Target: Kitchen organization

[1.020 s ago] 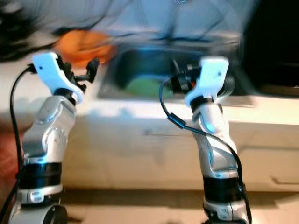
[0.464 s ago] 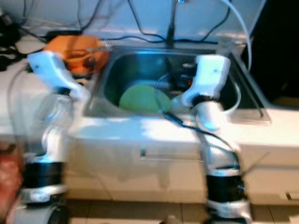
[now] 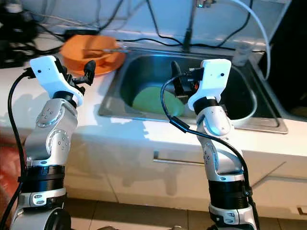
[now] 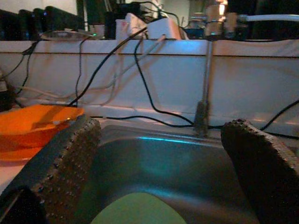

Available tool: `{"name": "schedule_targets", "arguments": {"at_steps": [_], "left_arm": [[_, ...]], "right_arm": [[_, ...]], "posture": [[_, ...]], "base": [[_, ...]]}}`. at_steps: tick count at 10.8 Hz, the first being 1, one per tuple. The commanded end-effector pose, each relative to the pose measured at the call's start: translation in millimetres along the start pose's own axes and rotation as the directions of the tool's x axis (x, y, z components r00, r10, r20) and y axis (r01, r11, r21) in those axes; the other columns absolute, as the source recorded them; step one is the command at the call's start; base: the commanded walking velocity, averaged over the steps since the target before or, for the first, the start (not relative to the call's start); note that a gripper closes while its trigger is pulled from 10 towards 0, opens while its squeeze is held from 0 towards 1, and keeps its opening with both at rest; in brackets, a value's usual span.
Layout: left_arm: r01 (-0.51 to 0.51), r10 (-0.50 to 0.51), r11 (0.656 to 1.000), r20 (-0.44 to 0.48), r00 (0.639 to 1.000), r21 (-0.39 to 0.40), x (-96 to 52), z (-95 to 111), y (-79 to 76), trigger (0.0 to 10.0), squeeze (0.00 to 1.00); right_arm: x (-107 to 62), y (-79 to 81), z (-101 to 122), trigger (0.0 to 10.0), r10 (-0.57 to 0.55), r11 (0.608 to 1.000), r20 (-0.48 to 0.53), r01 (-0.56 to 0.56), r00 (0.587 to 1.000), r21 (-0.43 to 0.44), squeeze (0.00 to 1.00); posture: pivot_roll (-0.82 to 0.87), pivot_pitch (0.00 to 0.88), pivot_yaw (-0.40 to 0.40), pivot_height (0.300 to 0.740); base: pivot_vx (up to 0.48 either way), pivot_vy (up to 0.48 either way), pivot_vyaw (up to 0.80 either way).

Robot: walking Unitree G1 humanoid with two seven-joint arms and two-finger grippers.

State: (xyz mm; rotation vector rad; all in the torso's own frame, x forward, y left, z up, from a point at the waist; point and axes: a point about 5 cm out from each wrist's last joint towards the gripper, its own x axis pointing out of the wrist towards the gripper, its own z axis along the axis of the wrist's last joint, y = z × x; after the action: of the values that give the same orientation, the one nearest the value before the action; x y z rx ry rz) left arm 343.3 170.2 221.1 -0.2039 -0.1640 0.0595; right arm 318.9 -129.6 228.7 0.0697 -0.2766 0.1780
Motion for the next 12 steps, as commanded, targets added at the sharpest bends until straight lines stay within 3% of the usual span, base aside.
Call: {"name": "schedule_targets", "arguments": {"at_steps": [1, 3, 7, 12], "left_arm": [[-0.012, 0.012, 1.000, -0.006, 1.000, 0.010, 2.8, 0, -0.5, 10.0, 0.00], [-0.016, 0.016, 1.000, -0.014, 1.000, 0.014, 3.6, -1, 0.1, 10.0, 0.00], [-0.018, 0.019, 1.000, -0.044, 0.999, 0.017, 8.1, -3, 5.4, 10.0, 0.00], [-0.036, 0.035, 0.999, -0.058, 0.998, -0.003, 17.4, 1, 10.5, 10.0, 0.00]], "right_arm": [[-0.2, -2.3, 2, 10.0, -0.010, 1.000, 0.005, 0.010, 1.000, 0.002, 0.00], [-0.2, -3.2, 1, 10.0, -0.019, 1.000, 0.001, 0.019, 1.000, 0.010, 0.00], [-2.1, -3.4, -1, 10.0, -0.026, 0.999, -0.007, 0.026, 1.000, 0.019, 0.00], [-6.8, -3.7, -2, 10.0, -0.032, 0.999, -0.018, 0.032, 0.999, 0.019, 0.00]], "posture": [[-0.06, 0.056, -0.021, 0.740], [-0.06, 0.057, -0.020, 0.740], [-0.06, 0.067, -0.015, 0.740], [-0.07, 0.090, -0.010, 0.740]], "base": [[0.000, 0.000, 0.79], [0.000, 0.000, 0.57], [0.000, 0.000, 0.00], [0.368, 0.000, 0.00]]}}
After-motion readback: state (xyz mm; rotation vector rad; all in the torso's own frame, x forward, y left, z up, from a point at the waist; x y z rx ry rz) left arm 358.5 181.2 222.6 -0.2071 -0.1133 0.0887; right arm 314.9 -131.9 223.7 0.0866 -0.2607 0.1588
